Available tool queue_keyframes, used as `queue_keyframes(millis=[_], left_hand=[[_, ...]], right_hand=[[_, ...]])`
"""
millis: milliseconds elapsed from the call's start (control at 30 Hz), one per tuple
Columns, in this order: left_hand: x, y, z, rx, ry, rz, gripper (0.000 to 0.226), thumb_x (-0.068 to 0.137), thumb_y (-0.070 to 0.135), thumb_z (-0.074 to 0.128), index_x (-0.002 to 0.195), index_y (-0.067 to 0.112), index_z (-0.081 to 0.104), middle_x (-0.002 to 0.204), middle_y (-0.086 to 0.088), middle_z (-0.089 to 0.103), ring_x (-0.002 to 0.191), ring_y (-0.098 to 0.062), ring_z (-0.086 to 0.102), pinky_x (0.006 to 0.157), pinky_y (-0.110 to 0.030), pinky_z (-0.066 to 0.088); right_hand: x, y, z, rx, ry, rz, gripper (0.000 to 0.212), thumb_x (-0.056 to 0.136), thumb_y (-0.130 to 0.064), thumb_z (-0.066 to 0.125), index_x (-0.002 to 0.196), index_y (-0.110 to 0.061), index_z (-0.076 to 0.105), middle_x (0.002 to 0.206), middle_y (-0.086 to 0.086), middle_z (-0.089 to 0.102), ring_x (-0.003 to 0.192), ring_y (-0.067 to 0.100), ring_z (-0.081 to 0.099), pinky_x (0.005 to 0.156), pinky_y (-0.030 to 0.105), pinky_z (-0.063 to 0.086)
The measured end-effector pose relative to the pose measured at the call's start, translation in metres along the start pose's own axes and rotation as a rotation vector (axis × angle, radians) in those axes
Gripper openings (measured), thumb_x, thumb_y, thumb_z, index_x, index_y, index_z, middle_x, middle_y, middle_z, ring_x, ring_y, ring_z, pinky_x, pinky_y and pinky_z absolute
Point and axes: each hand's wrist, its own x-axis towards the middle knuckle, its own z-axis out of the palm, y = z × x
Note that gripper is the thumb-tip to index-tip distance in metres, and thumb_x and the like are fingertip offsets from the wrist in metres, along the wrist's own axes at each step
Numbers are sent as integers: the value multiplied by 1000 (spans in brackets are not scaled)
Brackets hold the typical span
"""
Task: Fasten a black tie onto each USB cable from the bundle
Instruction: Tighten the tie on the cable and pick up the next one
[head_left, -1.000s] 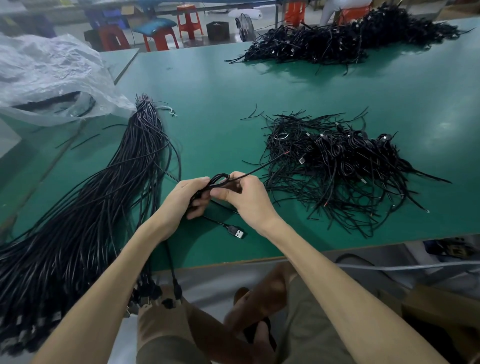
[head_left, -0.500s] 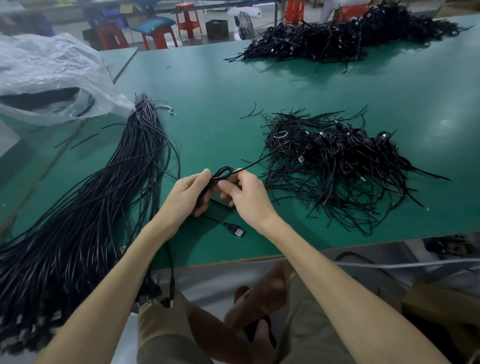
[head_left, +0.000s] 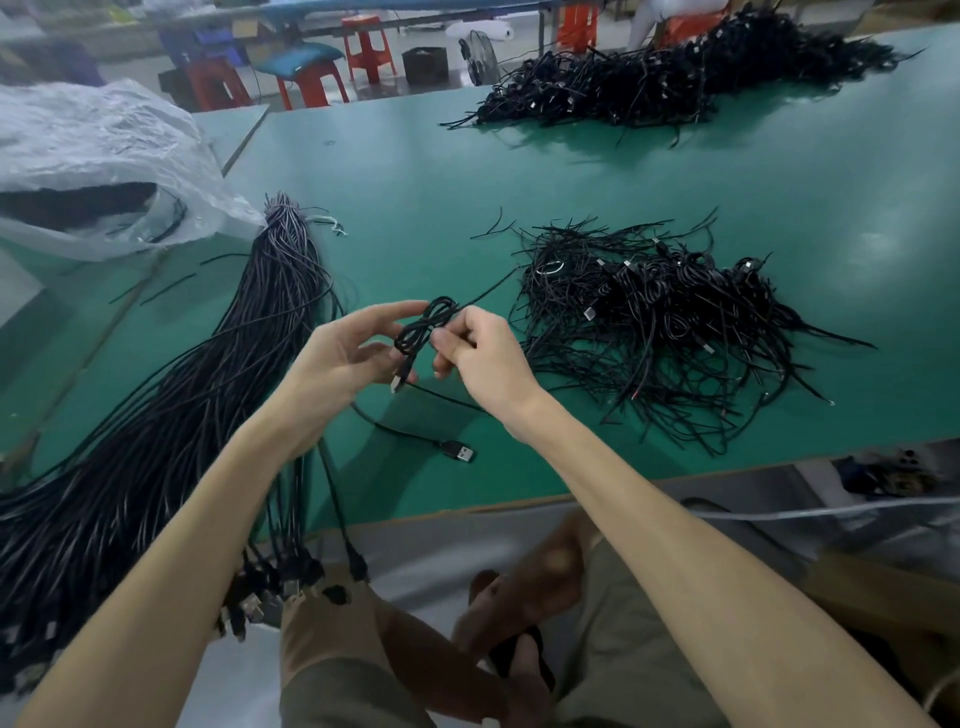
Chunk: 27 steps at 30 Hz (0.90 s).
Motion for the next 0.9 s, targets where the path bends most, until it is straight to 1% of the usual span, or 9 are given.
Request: queue_keyframes(millis=[100,233,333,400,500,600,700,800,900], left_hand=[[0,3,9,46,45,45,52,94,-13,62,140,12,61,110,-16,65,85,-27,66,77,-29,55],[2,8,24,235,104,102,63,89,-8,72,143,22,59,126,-9,59,110,-33,61,85,-52,55],[2,15,21,264,-6,196,62,92,3,73,146,27,55,145,9,53,128,-13,55,93,-45,58],[4,19,18,244,-122,197,60,94,10,72,147,30,53,150,10,52,139,-16,50,101,-41,55],[4,21,25,223,-125,194,48,99,11,65,142,33,59,133,6,67,121,-18,65,99,-32,55],[2,21,36,284,35,280,29,104,1,54,124,18,67,125,7,72,108,-22,69,87,-34,56],[0,20,48,399,239,291,25,101,3,51,108,21,65,103,13,75,89,-14,69,79,-35,55],[0,20,56,657,385,188,11,104,24,47,101,29,56,76,18,63,69,-11,59,67,-35,46],[4,25,55,834,377,128,12,107,27,46,104,21,56,75,24,53,69,-8,43,65,-31,29]], right_hand=[[-5,-4,-5,-12,-37,-9,18,103,-13,59,86,-9,56,72,2,69,61,5,61,63,18,44],[-12,-6,-9,116,-99,42,22,105,-12,56,83,-13,55,89,18,73,65,10,63,66,20,42],[-14,-9,-15,145,-137,42,19,104,-13,57,86,-13,56,94,22,74,68,16,63,68,28,42],[-15,-9,-19,131,-149,20,20,104,-13,58,84,-14,55,79,11,71,65,16,63,65,27,42],[-17,-11,-23,134,-161,-11,22,103,-11,59,82,-13,55,69,3,66,61,15,62,60,25,41],[-18,-13,-24,134,-154,-53,19,102,-10,62,83,-11,57,69,8,64,59,16,60,58,22,39],[-20,-15,-24,106,-124,-98,16,101,-3,60,86,-2,55,70,14,64,52,11,56,54,13,39],[-21,-16,-21,-5,-67,-154,22,100,-5,61,80,-7,53,64,7,64,52,12,57,57,27,46],[-23,-15,-20,-88,-6,-178,25,99,-8,62,78,-13,50,63,0,62,57,15,56,62,37,48]])
